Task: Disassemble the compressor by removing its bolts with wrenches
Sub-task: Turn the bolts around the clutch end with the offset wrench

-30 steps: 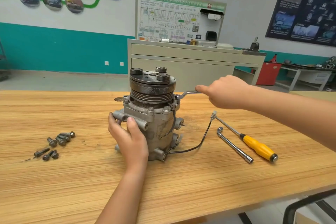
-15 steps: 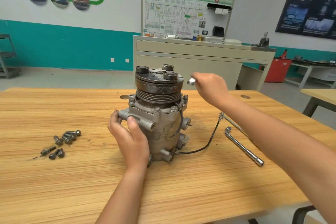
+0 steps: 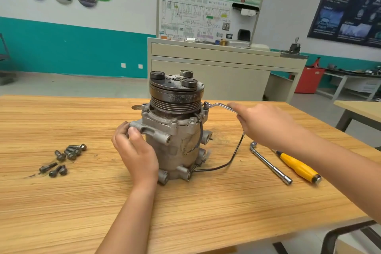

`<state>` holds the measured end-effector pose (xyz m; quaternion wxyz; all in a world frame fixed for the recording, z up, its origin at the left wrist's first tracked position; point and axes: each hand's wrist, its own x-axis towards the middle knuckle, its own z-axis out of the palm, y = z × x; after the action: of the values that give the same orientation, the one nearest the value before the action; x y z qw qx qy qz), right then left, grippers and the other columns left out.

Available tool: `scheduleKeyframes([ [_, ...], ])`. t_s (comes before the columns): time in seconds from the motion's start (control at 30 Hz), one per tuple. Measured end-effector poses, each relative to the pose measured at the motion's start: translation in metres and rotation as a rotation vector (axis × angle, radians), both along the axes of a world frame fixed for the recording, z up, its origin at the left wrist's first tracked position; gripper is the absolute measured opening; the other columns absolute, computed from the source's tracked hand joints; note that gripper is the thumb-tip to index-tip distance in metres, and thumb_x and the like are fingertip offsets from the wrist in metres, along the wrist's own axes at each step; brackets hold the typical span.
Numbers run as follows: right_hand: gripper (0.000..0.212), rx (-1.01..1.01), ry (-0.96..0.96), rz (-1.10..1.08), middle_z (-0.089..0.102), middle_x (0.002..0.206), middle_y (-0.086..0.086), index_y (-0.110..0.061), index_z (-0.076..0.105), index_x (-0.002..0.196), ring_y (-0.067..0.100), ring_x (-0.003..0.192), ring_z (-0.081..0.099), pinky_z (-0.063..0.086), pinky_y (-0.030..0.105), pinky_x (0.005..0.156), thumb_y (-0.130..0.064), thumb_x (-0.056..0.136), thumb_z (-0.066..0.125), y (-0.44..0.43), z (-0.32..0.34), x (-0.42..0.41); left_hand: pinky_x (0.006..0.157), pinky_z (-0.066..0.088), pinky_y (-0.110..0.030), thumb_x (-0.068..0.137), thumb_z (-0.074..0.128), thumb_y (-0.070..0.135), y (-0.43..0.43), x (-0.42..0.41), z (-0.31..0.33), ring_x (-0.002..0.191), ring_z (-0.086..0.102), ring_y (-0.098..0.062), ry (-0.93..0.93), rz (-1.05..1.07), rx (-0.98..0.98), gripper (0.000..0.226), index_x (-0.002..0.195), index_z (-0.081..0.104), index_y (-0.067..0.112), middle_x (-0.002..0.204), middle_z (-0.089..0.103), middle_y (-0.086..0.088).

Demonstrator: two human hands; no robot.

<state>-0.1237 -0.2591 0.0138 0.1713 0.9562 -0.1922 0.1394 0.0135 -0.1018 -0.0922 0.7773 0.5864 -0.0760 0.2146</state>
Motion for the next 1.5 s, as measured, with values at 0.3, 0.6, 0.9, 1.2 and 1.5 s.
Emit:
scheduleKeyframes([
  [0.3,0.048,-0.319,0.200,-0.088,0.058,0.080,0.006,0.003,0.030,0.134,0.026,0.065,0.053,0.019,0.026,0.039,0.003,0.087,0.040,0.038,0.012,0.011,0.093,0.029,-0.016,0.085,0.028,0.034,-0.002,-0.002,-0.002,0.118,0.040,-0.020,-0.003,-0.012,-0.004,0.058,0.117,0.047,-0.011,0.128,0.044,-0.021],
  [0.6,0.031,-0.305,0.215,0.086,0.033,0.058,-0.003,-0.013,0.048,0.117,0.012,0.048,0.034,0.023,0.022,0.043,-0.027,0.094,0.035,0.007,0.033,0.007,0.093,0.029,-0.016,0.085,0.029,0.036,-0.004,-0.001,-0.003,0.119,0.041,-0.020,0.016,-0.019,-0.023,0.056,0.119,0.047,-0.005,0.127,0.044,-0.017],
  [0.9,0.035,-0.260,0.170,0.072,0.030,0.058,-0.004,-0.013,0.052,0.110,0.020,0.060,0.042,0.036,0.028,0.054,-0.034,0.099,0.026,0.011,0.029,0.008,0.076,0.024,0.005,0.084,0.029,0.039,-0.007,-0.005,-0.003,0.107,0.037,-0.006,0.027,-0.059,-0.047,0.061,0.128,0.041,-0.003,0.122,0.037,-0.003],
  [1.2,0.019,-0.251,0.219,-0.093,0.031,0.060,0.000,-0.014,0.038,0.075,0.017,0.048,0.029,0.022,0.027,0.039,-0.003,0.089,0.047,0.054,0.028,0.018,0.095,0.022,-0.016,0.084,0.029,0.038,-0.015,-0.024,-0.002,0.107,0.028,0.010,0.049,-0.059,-0.001,0.071,0.144,0.023,0.001,0.147,0.022,-0.007],
  [1.5,0.031,-0.302,0.220,0.042,0.034,0.056,-0.003,-0.010,0.037,0.124,0.014,0.047,0.032,0.022,0.026,0.041,-0.010,0.093,0.032,-0.010,0.016,0.010,0.086,0.020,0.006,0.098,0.040,0.014,-0.018,-0.028,-0.008,0.111,0.021,0.015,0.027,-0.110,-0.002,0.055,0.145,0.016,-0.002,0.149,0.014,-0.012],
])
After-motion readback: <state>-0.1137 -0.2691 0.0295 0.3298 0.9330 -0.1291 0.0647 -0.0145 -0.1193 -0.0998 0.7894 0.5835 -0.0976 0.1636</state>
